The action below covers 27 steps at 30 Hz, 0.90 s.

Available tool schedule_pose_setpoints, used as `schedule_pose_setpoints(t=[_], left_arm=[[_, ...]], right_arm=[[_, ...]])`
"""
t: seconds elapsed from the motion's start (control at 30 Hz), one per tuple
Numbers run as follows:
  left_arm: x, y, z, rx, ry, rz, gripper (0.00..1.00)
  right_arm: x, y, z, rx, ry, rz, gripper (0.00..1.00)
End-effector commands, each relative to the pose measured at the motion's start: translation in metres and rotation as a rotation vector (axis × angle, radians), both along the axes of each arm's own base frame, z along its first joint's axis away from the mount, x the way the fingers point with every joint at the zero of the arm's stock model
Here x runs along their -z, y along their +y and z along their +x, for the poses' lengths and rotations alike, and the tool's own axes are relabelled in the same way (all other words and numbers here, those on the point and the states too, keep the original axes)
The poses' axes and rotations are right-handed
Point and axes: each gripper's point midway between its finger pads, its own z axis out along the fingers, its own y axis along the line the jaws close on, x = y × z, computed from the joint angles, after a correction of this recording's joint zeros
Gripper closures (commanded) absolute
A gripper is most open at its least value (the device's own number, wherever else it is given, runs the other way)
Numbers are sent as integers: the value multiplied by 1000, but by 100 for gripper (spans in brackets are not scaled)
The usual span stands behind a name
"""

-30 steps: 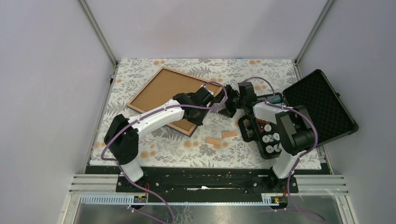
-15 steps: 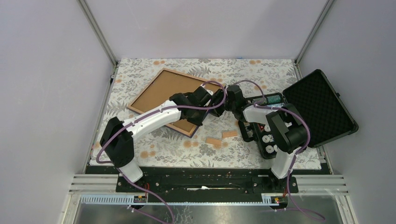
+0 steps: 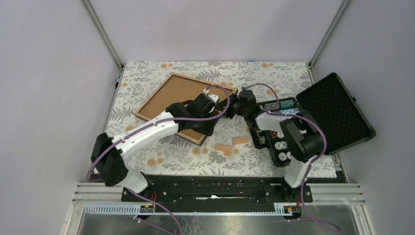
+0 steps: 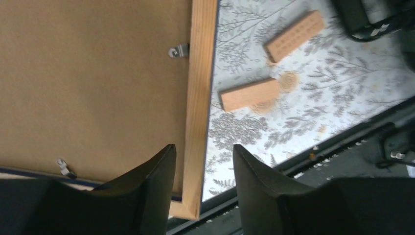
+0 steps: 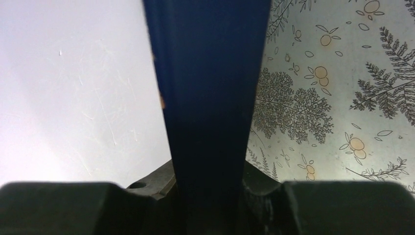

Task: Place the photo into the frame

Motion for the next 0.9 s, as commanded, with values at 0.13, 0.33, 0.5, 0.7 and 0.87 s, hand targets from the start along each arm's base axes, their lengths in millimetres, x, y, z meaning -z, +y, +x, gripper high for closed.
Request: schedule_pose_setpoints(t=[0.13,0.33,0.5,0.7,0.87], left_arm=[[-91,-10,-20,20,-123,-306,30],[-156,11,-36,29,-224,-423,27],[-201,32,-50,42,-335,-515,24],[-252,72,-67,-8,-467,-598,23],[-292,107,-84,-51,-557,-656,20]], right_arm=[[-81,-7,18,-49,-388,-124,100],[-118,-17,23,-163,-667,-380,100],[-147,-13,23,-273,-897,-486,100],[-166,2,8,-384,-1110,-553,100],[-169,15,-5,-433,-1377,-639,100]])
